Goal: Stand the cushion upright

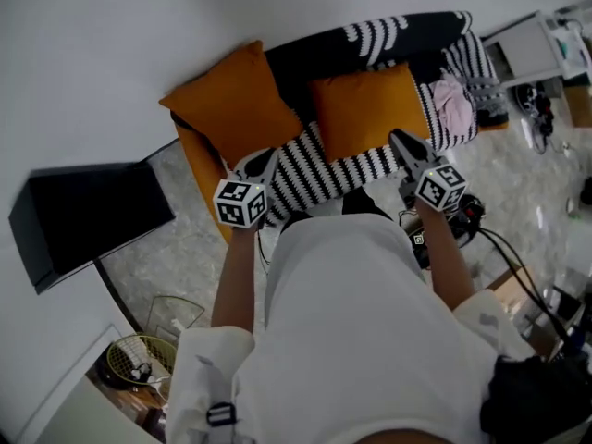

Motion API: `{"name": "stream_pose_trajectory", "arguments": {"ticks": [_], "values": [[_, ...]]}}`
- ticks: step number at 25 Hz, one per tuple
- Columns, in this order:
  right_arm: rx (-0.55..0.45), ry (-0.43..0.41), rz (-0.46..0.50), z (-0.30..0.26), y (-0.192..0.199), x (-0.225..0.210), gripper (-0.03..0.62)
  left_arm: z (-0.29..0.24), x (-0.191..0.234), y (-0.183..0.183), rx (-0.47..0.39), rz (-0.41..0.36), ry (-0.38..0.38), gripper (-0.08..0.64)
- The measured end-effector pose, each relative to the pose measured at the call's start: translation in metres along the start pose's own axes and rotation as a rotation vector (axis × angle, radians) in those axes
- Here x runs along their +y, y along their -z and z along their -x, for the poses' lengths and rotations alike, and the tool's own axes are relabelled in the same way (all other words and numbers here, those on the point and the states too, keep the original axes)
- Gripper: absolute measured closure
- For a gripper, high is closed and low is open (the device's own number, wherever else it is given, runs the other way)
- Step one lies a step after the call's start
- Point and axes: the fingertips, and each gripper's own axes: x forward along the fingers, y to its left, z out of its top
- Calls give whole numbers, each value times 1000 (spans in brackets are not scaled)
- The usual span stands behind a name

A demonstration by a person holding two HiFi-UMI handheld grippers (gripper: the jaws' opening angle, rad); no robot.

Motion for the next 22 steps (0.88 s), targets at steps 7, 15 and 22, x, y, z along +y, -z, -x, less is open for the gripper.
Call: {"name": "stream_pose_trajectory", "arguments": {"ticks": [7,15,22], "values": [[104,-105,64,-15,-17,-61,518,-42,-30,-4,-28,80,-90,558],[205,-190,111,-31,-22,-128,515,-104,-64,8,-32,160,-142,558],[323,-271,193,-60,-15,-178,467,-152,-80,25,-3,199,-201,558]]}}
